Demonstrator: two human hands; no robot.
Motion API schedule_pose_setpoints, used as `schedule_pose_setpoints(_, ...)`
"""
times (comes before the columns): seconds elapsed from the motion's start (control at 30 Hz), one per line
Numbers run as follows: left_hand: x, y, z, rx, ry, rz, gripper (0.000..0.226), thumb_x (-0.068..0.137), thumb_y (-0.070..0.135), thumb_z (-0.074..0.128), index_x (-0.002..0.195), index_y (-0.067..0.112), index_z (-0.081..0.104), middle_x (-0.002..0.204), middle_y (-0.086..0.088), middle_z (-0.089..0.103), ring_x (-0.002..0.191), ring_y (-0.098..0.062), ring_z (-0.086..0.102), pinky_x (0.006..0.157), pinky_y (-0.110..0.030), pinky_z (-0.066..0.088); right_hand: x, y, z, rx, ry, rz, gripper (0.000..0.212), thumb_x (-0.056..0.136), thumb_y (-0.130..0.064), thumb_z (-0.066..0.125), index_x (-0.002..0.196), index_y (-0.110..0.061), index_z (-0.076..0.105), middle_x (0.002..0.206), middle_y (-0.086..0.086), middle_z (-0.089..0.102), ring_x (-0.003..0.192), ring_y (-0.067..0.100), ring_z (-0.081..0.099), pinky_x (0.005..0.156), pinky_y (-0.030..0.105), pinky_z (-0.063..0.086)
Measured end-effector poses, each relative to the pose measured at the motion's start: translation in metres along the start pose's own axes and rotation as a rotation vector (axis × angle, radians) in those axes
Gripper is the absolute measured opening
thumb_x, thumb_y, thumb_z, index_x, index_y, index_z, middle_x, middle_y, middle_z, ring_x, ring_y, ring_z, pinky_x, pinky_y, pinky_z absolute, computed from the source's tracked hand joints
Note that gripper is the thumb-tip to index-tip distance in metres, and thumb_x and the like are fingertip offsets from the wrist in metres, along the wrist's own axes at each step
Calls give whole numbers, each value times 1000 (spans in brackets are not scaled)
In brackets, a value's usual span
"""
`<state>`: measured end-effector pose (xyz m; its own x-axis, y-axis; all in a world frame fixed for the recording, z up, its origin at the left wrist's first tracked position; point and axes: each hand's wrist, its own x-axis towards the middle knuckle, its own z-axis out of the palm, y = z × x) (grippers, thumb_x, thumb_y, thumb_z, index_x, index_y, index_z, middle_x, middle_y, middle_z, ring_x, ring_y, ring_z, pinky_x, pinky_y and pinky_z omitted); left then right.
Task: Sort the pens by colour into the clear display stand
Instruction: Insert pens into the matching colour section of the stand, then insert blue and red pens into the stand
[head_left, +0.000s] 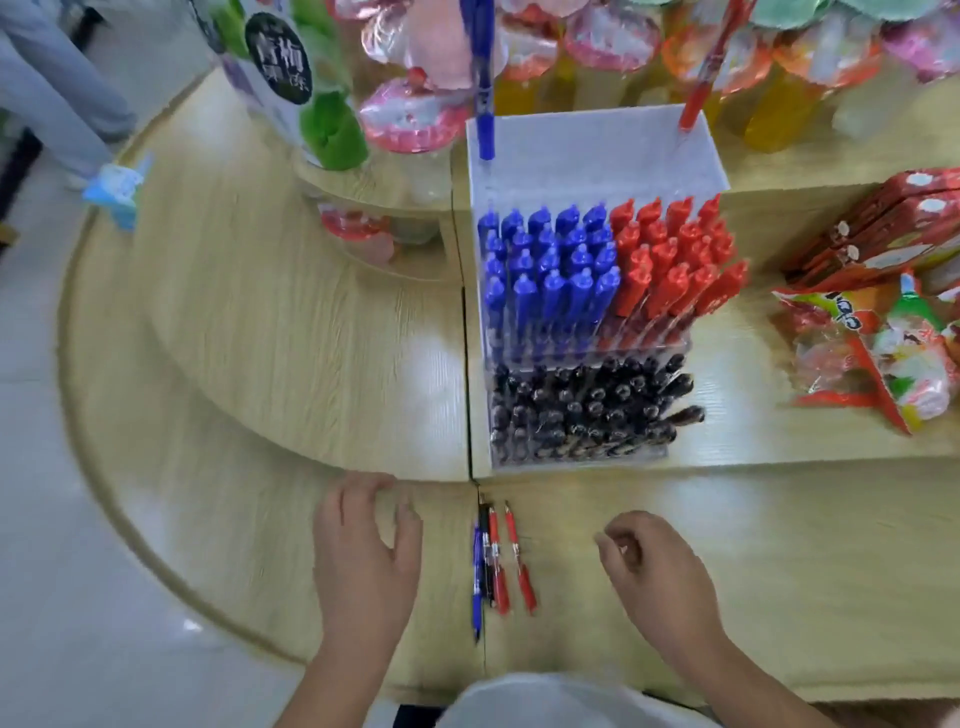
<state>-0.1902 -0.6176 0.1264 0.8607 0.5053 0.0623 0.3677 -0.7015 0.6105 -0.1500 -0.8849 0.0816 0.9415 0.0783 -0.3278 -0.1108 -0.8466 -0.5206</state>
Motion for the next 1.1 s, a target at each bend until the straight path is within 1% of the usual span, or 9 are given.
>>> schedule_pose_setpoints(0.13, -49, -52, 53, 74, -519, -307, 28, 91, 40, 60, 114, 25, 61, 105, 8, 63, 89, -7, 60, 72, -23, 48, -7, -4, 67, -48, -249, 2, 8, 90, -37, 61, 97, -34, 60, 85, -16, 61, 69, 0, 56, 57, 17, 42)
schedule_pose_setpoints(0.23, -66, -71, 91, 51, -639, -456, 29, 91, 42, 60, 113, 23, 62, 106, 5, 65, 87, -9, 63, 77, -29, 54, 3, -8, 103, -133, -313, 31, 12, 90, -42, 55, 95, -32, 56, 88, -14, 59, 73, 8, 56, 59, 27, 47)
schedule_pose_setpoints(0.33, -71, -74, 117, 109, -635, -507, 18, 91, 40, 58, 95, 22, 59, 92, 3, 64, 77, -14, 64, 68, -33, 56, 12, -10, 124, -234, -316, 30, 20, 91, -48, 52, 92, -28, 52, 87, -9, 59, 72, 14, 56, 54, 28, 41)
schedule_pose_setpoints(0.53, -70, -67, 137, 222, -581, -507, 17, 93, 34, 57, 98, 20, 63, 102, 2, 54, 82, -16, 60, 62, -28, 47, 19, -15, 141, -381, -266, 25, 21, 93, -42, 50, 103, -24, 55, 95, -4, 60, 83, 20, 64, 56, 29, 37)
schedule_pose_setpoints(0.63, -67, -65, 137, 189, -603, -568, 14, 90, 31, 57, 93, 20, 65, 100, 2, 55, 79, -16, 60, 58, -26, 42, 18, -17, 131, -392, -270, 36, 22, 92, -45, 48, 98, -26, 59, 89, -6, 62, 78, 19, 63, 55, 27, 37)
schedule_pose_setpoints(0.8, -57, -59, 103, -100, -583, -613, 14, 86, 24, 60, 73, 24, 55, 63, 6, 61, 52, -12, 56, 52, -27, 44, 10, -9, 83, -96, -294, 85, 12, 87, -45, 59, 85, -33, 59, 74, -14, 65, 65, 5, 60, 55, 26, 48)
schedule_pose_setpoints(0.87, -50, -46, 73, -227, -533, -565, 14, 87, 16, 63, 76, 22, 56, 62, 6, 60, 51, -6, 50, 52, -24, 44, 0, -11, 49, 82, -303, 43, 10, 85, -34, 68, 79, -37, 60, 73, -16, 66, 64, 2, 61, 55, 17, 46)
schedule_pose_setpoints(0.93, -39, -29, 41, -344, -461, -507, 17, 86, 7, 66, 77, 19, 59, 62, 3, 60, 51, -4, 49, 49, -16, 42, -9, -15, 13, 190, -272, 9, 20, 81, -23, 75, 75, -40, 66, 76, -18, 66, 67, 5, 62, 58, 12, 44)
schedule_pose_setpoints(1.1, 11, 36, -31, -445, -291, -336, 16, 84, 10, 70, 78, 25, 67, 74, 6, 72, 66, -8, 67, 63, -14, 49, -23, -42, -80, 355, -109, -1, 26, 67, -12, 86, 72, -35, 76, 69, -11, 70, 63, 3, 63, 63, 7, 46)
